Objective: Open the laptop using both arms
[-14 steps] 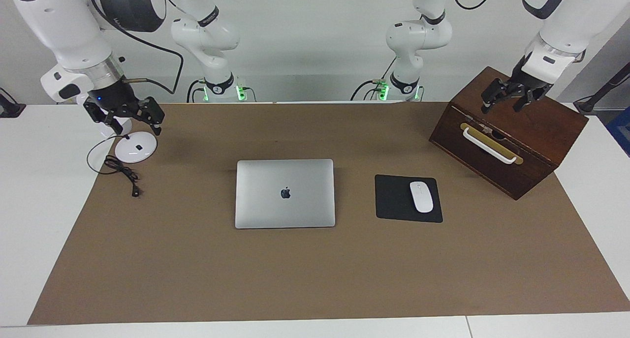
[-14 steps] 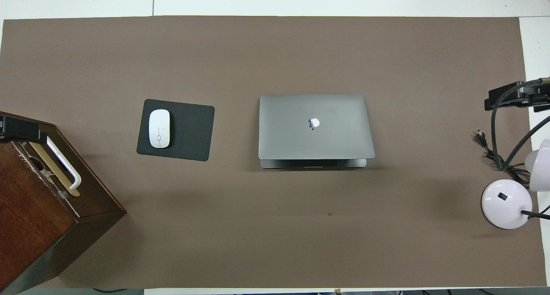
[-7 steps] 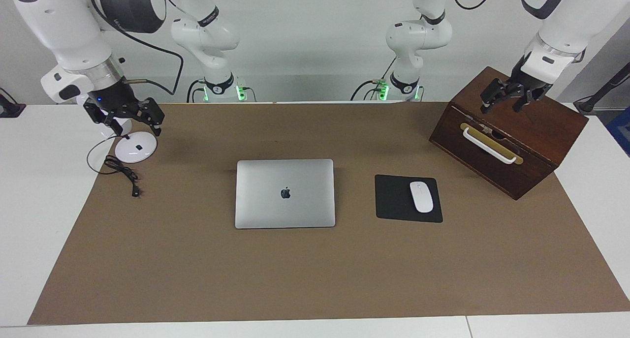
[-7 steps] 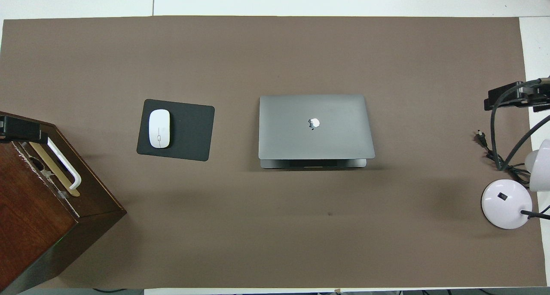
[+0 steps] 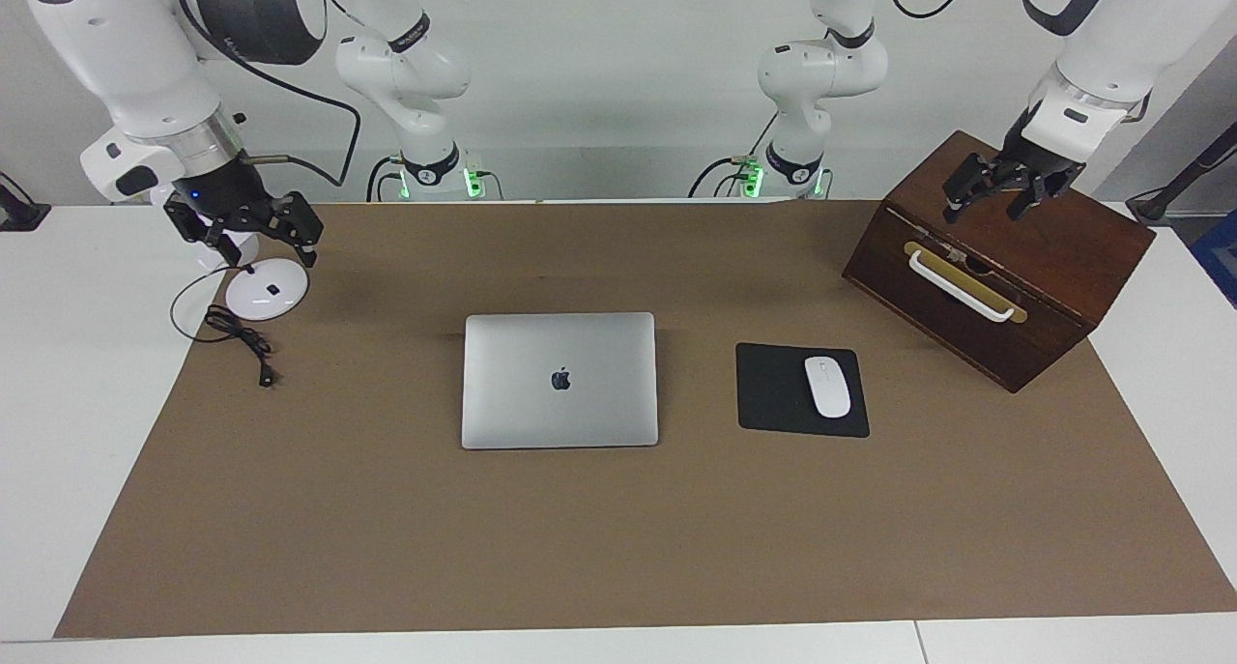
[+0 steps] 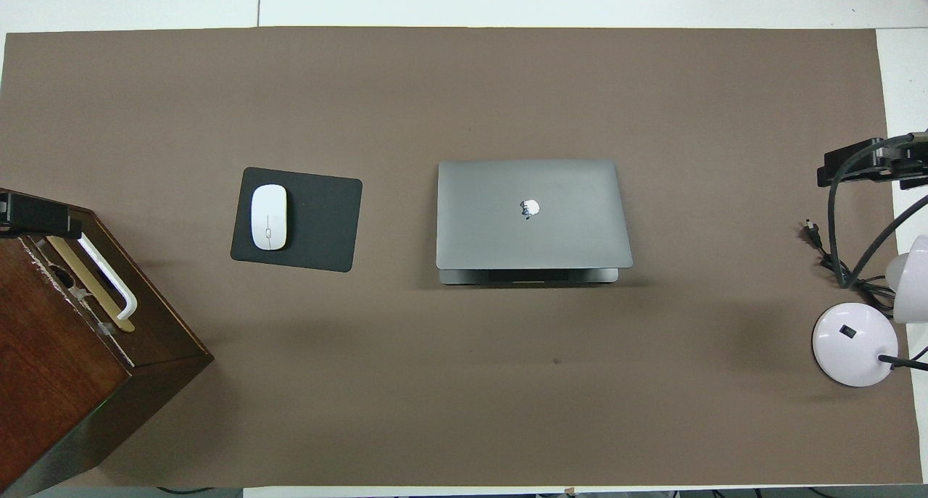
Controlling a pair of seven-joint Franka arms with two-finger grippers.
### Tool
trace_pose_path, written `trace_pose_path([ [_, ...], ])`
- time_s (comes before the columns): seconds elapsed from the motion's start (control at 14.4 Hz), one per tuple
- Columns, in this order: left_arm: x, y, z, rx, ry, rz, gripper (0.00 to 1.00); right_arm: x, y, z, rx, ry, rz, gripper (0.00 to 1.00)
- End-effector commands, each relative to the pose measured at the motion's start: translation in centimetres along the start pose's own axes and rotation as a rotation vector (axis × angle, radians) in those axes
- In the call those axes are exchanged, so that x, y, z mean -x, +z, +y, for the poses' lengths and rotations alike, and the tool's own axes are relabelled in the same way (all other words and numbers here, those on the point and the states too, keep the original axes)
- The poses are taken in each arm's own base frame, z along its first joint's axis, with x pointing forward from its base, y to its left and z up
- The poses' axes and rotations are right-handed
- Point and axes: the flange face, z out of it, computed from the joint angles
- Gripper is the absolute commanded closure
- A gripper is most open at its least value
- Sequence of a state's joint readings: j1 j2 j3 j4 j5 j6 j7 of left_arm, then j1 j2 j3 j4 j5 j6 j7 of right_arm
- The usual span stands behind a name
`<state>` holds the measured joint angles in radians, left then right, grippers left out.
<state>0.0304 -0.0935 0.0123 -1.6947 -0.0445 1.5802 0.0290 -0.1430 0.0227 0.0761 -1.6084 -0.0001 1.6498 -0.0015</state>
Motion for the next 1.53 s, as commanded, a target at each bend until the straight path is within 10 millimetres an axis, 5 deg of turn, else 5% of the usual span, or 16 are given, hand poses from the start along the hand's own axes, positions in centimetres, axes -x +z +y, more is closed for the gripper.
trace_pose_path([
  [0.0, 0.4, -0.3, 0.5, -0.016, 0.002, 0.025, 0.0, 0.7, 0.1, 1.1, 0.023, -0.017, 0.016, 0.0],
  [0.21, 0.3, -0.2, 0.6, -0.014, -0.001, 0.029, 0.0, 1.1, 0.4, 1.1, 0.024, -0.016, 0.016, 0.0],
  [0.28, 0.3, -0.3, 0.6, -0.016, -0.001, 0.032, 0.25, 1.1, 0.9, 1.0, 0.024, -0.013, 0.02, 0.0],
  [0.42, 0.2, -0.3, 0.6, -0.016, 0.0, 0.038, 0.93, 1.5, 1.2, 0.8, 0.023, -0.008, 0.028, 0.0],
  [0.49, 0.2, -0.3, 0.6, -0.016, -0.001, 0.039, 1.0, 1.6, 1.5, 0.7, 0.023, -0.01, 0.03, 0.0],
  [0.9, -0.8, -0.5, 0.8, -0.012, -0.012, 0.104, 1.0, 1.7, 1.6, 1.0, 0.024, -0.015, 0.037, 0.0],
  [1.11, -1.7, -0.2, 2.9, -0.007, 0.027, 0.178, 1.0, 1.7, 1.6, 1.0, 0.024, -0.015, 0.036, 0.0],
  [1.46, -1.9, 0.9, 2.1, 0.014, 0.011, 0.235, 1.0, 1.7, 1.5, 0.9, 0.024, -0.016, 0.039, 0.0],
])
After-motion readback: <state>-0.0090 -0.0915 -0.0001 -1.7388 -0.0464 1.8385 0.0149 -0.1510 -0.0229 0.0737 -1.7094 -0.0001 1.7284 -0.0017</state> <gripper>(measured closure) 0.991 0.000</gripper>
